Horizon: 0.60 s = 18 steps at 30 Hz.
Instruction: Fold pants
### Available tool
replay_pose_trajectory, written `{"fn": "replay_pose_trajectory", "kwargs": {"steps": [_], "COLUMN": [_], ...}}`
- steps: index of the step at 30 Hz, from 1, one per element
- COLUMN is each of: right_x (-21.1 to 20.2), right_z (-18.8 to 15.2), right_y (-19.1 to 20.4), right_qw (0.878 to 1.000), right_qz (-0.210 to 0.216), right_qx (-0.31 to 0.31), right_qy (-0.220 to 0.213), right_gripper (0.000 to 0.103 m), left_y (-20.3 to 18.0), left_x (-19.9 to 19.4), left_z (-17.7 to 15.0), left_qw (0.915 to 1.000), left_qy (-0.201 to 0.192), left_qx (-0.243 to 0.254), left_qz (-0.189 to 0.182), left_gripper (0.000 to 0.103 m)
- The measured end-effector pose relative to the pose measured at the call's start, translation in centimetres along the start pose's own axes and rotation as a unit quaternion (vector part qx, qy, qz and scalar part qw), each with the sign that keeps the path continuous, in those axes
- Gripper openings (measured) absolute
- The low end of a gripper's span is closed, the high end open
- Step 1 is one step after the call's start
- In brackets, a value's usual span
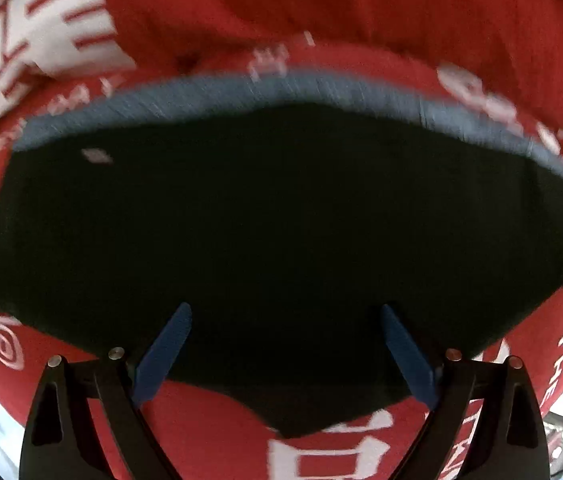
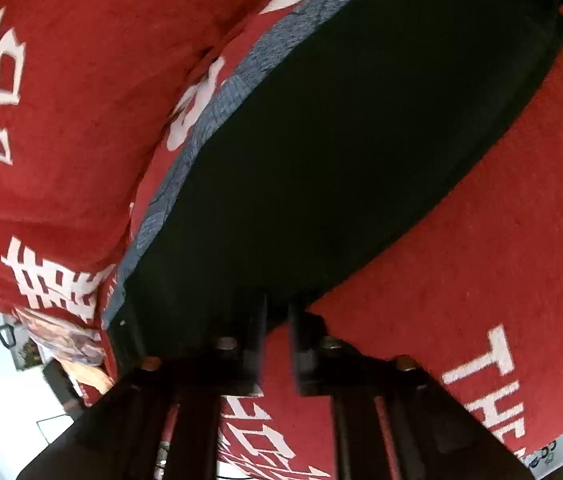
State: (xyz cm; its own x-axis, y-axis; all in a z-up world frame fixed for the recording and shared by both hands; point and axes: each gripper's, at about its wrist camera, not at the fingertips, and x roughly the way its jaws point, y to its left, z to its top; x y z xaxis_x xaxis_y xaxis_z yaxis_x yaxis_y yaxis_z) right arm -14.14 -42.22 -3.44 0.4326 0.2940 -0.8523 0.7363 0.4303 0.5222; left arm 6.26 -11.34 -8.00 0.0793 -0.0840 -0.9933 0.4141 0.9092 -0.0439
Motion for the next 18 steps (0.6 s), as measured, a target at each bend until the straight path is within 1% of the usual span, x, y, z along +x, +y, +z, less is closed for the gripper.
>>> {"fn": "replay_pose_trajectory", "kwargs": {"steps": [2, 3, 5, 6, 7, 8, 9, 10, 13, 14, 15, 16, 17, 18], "right_x": [-0.2, -0.4, -1.5, -2.8, -3.3, -4.6, -6.0, -7.1, -9.2, -9.4, -9.5, -9.4, -9.2, -9.3], "right_z": [0.0, 0.1, 0.4, 0.7, 0.5, 1.0, 1.9, 3.0, 5.6, 6.2, 7.0, 7.6, 7.9, 8.1], "right_y": [0.1, -0.3, -1.6, -2.4, -2.0, -3.1, -4.6, -6.2, -10.0, -10.8, -11.9, -12.8, -13.3, -13.8], "right_qw": [0.999, 0.999, 0.999, 0.999, 0.998, 0.996, 0.994, 0.991, 0.982, 0.980, 0.978, 0.977, 0.976, 0.974], "right_qz": [-0.022, -0.028, -0.026, -0.039, -0.043, -0.041, -0.045, -0.050, -0.052, -0.050, -0.047, -0.040, -0.032, -0.020], "right_qx": [-0.029, -0.031, -0.021, -0.012, -0.004, 0.009, 0.032, 0.060, 0.112, 0.122, 0.137, 0.151, 0.158, 0.166], "right_qy": [0.001, 0.000, -0.010, -0.030, -0.051, -0.074, -0.093, -0.108, -0.143, -0.147, -0.150, -0.147, -0.145, -0.153], "right_gripper": [0.009, 0.009, 0.009, 0.010, 0.011, 0.014, 0.020, 0.023, 0.026, 0.031, 0.040, 0.045, 0.047, 0.047], "left_y": [-0.4, -0.6, -1.0, -1.2, -1.4, -1.3, -1.4, -1.5, -1.7, -1.1, -1.2, -1.2, -1.2, -1.2], "left_x": [-0.3, -0.4, -0.5, -0.5, -0.4, -0.3, -0.2, 0.0, 0.1, 0.3, 0.4, 0.4, 0.4, 0.5], "left_z": [-1.1, -1.3, -1.4, -1.4, -1.3, -1.1, -1.1, -0.9, -0.8, -0.6, -0.5, -0.5, -0.6, -0.5], "left_qw": [0.9997, 0.9995, 0.9995, 0.9995, 0.9994, 0.9993, 0.9993, 0.9994, 0.9994, 0.9994, 0.9993, 0.9993, 0.9992, 0.9991], "left_qy": [-0.024, -0.024, -0.022, -0.019, -0.015, -0.014, -0.013, -0.011, -0.010, -0.010, -0.009, -0.009, -0.009, -0.009], "left_qx": [0.002, 0.013, 0.016, 0.014, 0.011, 0.010, 0.008, 0.005, -0.005, -0.007, -0.009, -0.011, -0.012, -0.015], "left_qz": [0.007, 0.014, 0.019, 0.021, 0.027, 0.033, 0.034, 0.033, 0.032, 0.032, 0.034, 0.036, 0.037, 0.038], "left_gripper": [0.097, 0.097, 0.097, 0.097, 0.099, 0.102, 0.102, 0.102, 0.102, 0.102, 0.102, 0.102, 0.102, 0.102]}}
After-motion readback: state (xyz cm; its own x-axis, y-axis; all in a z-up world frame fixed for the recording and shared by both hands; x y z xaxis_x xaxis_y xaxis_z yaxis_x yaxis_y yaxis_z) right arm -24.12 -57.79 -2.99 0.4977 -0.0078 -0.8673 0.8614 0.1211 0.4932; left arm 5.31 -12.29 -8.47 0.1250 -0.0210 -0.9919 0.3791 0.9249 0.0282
